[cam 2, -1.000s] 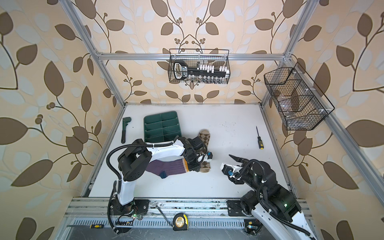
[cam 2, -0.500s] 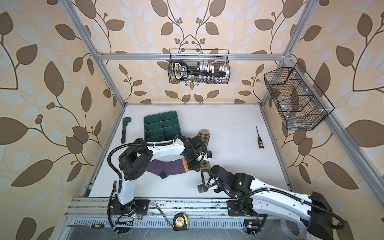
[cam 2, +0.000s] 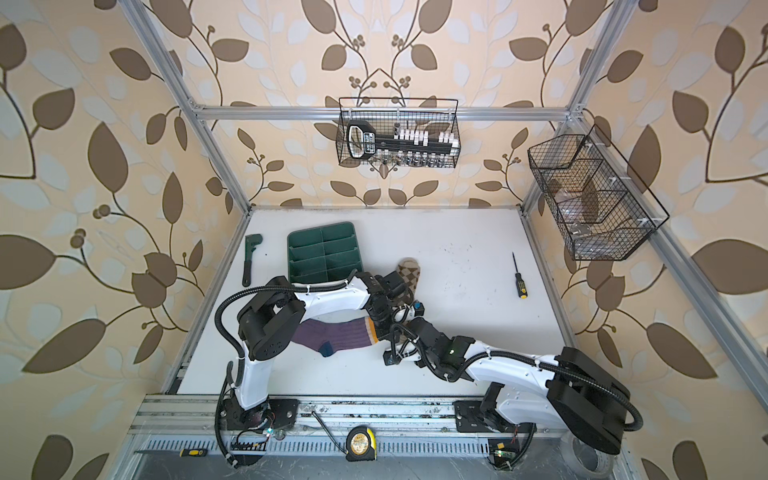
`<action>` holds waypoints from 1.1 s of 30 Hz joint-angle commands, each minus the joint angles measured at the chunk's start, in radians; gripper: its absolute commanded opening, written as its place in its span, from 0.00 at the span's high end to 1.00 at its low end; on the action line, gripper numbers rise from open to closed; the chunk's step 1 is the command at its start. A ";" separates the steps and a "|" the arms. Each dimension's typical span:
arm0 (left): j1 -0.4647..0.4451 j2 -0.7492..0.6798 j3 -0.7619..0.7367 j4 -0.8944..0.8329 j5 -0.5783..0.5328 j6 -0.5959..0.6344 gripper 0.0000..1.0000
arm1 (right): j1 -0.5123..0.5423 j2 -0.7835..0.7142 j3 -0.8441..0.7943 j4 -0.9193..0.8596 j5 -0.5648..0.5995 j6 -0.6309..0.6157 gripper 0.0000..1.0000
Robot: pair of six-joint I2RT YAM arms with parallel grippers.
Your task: Roll the socks
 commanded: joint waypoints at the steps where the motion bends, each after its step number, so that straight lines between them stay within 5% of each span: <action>1: 0.005 0.000 0.020 -0.027 0.033 -0.004 1.00 | -0.008 0.040 0.004 0.055 -0.006 -0.009 0.54; 9: 0.003 -0.016 0.013 -0.025 0.038 -0.005 0.99 | -0.018 0.074 0.013 0.045 -0.018 0.000 0.91; 11: 0.003 -0.027 0.006 -0.016 0.037 -0.015 0.88 | -0.021 0.071 0.016 0.034 -0.024 0.002 1.00; 17: 0.003 -0.136 -0.059 0.058 -0.050 -0.065 0.50 | -0.057 0.037 0.042 -0.087 -0.118 0.021 1.00; 21: 0.005 -0.241 -0.118 0.119 -0.151 -0.072 0.38 | -0.084 0.021 0.080 -0.192 -0.198 0.043 1.00; 29: 0.012 -0.764 -0.405 0.399 -0.808 0.001 0.23 | -0.121 0.096 0.218 -0.383 -0.327 0.117 1.00; 31: 0.012 -0.913 -0.463 0.432 -0.813 0.071 0.22 | -0.145 0.119 0.257 -0.419 -0.381 0.147 1.00; 33: 0.011 -1.041 -0.494 0.402 -0.703 0.165 0.17 | -0.169 0.154 0.302 -0.473 -0.436 0.164 1.00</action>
